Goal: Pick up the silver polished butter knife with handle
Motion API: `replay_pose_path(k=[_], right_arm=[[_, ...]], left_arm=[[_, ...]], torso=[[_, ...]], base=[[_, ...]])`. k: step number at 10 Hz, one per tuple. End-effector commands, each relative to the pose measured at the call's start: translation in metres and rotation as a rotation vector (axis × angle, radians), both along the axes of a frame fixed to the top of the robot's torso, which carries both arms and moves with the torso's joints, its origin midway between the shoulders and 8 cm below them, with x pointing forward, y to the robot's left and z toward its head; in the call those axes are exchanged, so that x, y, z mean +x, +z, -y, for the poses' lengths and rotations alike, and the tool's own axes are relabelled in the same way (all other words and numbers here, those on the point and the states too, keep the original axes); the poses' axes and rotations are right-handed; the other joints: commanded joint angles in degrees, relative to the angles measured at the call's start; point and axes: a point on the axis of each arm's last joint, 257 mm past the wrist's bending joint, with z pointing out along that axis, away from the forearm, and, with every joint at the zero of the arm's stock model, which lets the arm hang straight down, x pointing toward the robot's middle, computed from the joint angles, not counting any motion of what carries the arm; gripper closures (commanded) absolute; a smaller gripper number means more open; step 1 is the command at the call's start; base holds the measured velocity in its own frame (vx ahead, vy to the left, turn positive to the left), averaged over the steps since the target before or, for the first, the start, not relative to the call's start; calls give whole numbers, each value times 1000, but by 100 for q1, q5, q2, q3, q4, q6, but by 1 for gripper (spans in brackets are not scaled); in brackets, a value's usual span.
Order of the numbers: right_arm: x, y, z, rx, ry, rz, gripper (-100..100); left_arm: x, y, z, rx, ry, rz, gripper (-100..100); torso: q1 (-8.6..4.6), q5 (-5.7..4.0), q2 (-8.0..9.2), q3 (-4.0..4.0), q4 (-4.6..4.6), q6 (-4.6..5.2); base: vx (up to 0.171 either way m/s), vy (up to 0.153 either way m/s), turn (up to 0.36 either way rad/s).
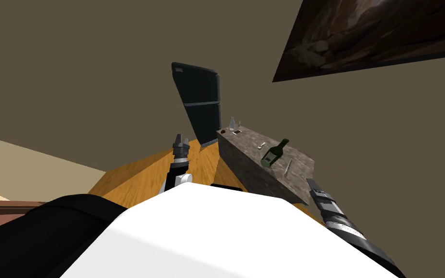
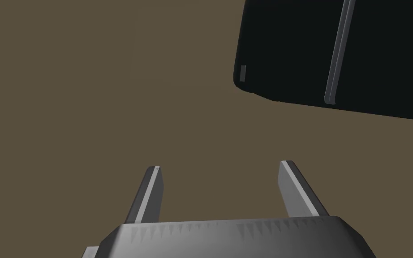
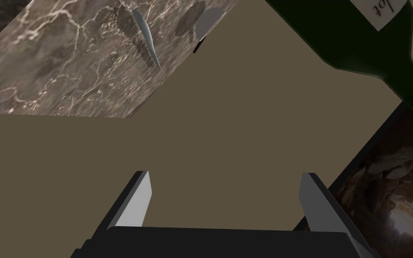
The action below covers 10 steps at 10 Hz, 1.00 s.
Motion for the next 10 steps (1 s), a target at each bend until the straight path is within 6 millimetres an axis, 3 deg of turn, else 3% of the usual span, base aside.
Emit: replay_pose_path(k=[1, 3, 4, 5, 7, 8, 9, 10], right_arm=[[-21, -12, 15, 1, -43, -77, -100], [-40, -23, 26, 6, -78, -140, -100], [-60, -34, 37, 15, -113, -202, -100], [-60, -34, 37, 15, -113, -202, -100], [-98, -54, 53, 41, -177, -314, -100], [-100, -56, 54, 42, -183, -323, -100], [-122, -66, 61, 60, -219, -381, -100], [-122, -66, 61, 60, -219, -381, -100]], left_arm=[[0, 0, 0, 0, 0, 0, 0], [0, 0, 0, 0, 0, 0, 0], [0, 0, 0, 0, 0, 0, 0], [0, 0, 0, 0, 0, 0, 0], [0, 0, 0, 0, 0, 0, 0], [0, 0, 0, 0, 0, 0, 0], [0, 0, 0, 0, 0, 0, 0], [0, 0, 0, 0, 0, 0, 0]], torso=[[0, 0, 0, 0, 0, 0], [-2, 0, -2, -1, 0, -5], [-7, -2, 2, 1, 1, 2], [-9, -2, 5, 3, 1, -3], [-13, -3, 6, 4, 2, -3], [-19, -4, 0, 0, 0, -2], [-23, -5, 3, 2, 1, 0], [-27, -7, 5, 3, 1, -2]], base=[[49, 36, 309], [55, 19, 307], [44, 6, 293], [33, -5, 156], [54, -15, 354], [44, -33, 221], [38, -38, 305], [28, -35, 170]])
